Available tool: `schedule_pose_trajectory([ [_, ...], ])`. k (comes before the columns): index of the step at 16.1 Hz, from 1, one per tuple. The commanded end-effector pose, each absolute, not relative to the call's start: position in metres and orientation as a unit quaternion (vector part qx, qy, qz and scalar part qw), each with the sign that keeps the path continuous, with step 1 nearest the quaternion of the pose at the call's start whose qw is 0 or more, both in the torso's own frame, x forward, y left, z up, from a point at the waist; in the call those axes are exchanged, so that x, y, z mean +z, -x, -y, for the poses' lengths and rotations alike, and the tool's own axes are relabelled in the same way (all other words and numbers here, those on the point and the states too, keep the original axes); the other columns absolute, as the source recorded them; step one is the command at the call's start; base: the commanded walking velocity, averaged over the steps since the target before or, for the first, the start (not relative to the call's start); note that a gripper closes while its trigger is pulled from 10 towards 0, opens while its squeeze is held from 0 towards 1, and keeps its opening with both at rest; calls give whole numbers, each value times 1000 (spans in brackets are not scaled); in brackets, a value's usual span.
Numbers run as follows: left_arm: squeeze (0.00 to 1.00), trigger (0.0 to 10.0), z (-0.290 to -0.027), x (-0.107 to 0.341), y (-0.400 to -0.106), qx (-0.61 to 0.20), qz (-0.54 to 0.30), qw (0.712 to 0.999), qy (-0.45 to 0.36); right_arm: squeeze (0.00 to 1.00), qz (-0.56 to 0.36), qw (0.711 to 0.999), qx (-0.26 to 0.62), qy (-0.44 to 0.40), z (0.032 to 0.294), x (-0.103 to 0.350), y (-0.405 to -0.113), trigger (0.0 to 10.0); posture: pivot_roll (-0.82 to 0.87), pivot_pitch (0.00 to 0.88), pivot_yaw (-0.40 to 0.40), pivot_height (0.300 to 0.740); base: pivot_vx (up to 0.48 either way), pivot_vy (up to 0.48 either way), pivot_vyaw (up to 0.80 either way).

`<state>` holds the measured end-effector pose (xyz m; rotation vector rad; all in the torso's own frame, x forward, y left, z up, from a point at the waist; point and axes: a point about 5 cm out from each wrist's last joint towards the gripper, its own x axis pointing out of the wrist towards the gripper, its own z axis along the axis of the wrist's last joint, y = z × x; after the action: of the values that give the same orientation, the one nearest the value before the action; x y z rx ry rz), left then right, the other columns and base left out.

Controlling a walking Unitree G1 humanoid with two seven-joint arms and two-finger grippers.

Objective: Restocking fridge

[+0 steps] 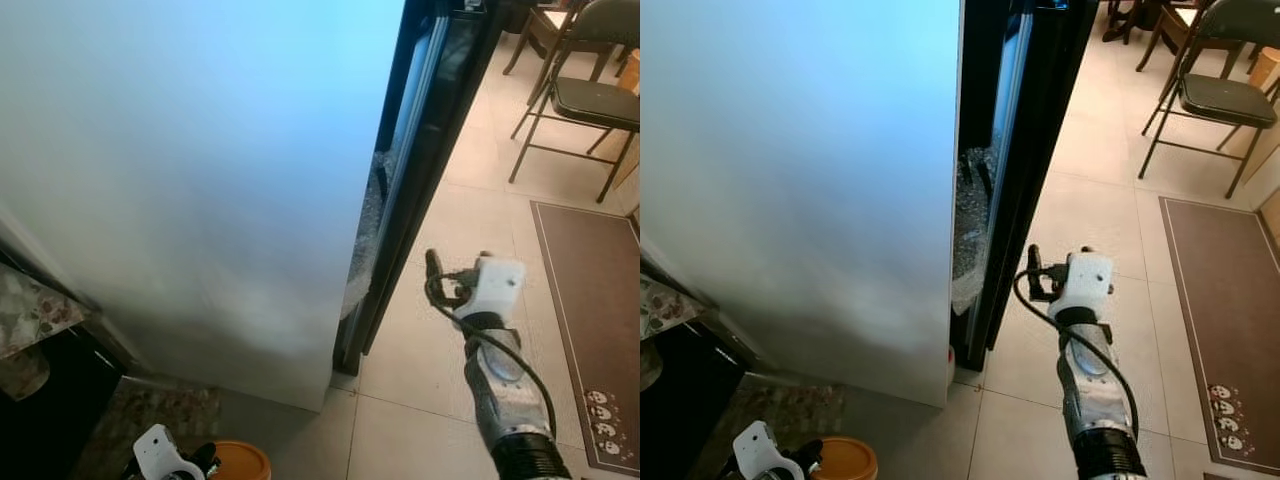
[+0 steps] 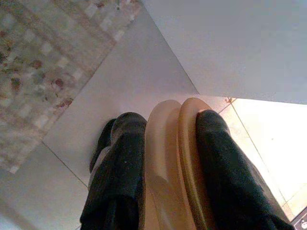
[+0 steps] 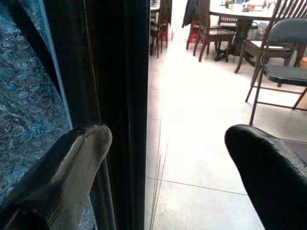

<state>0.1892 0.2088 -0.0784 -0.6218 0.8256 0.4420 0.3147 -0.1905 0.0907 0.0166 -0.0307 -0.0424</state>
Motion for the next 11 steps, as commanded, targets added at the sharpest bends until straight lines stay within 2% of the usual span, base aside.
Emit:
schedule_pose_trajectory([
  [1,0,10000,-206,-82,-183,206,-405,841,293,0,21,1000,-8,-12,187,95,-316,10000,-153,80,-14,740,0,0,0],
  [3,0,10000,-207,-82,-182,205,-406,842,292,0,31,999,29,-15,178,100,-314,10000,-152,78,-14,740,0,0,0],
  [6,0,10000,-206,-82,-182,202,-407,842,290,0,21,1000,21,-9,181,94,-310,10000,-155,76,-15,740,0,0,0],
  [11,0,10000,-205,-83,-182,200,-408,842,289,0,-24,1000,5,-2,187,71,-296,10000,-155,77,-15,740,256,0,0],
])
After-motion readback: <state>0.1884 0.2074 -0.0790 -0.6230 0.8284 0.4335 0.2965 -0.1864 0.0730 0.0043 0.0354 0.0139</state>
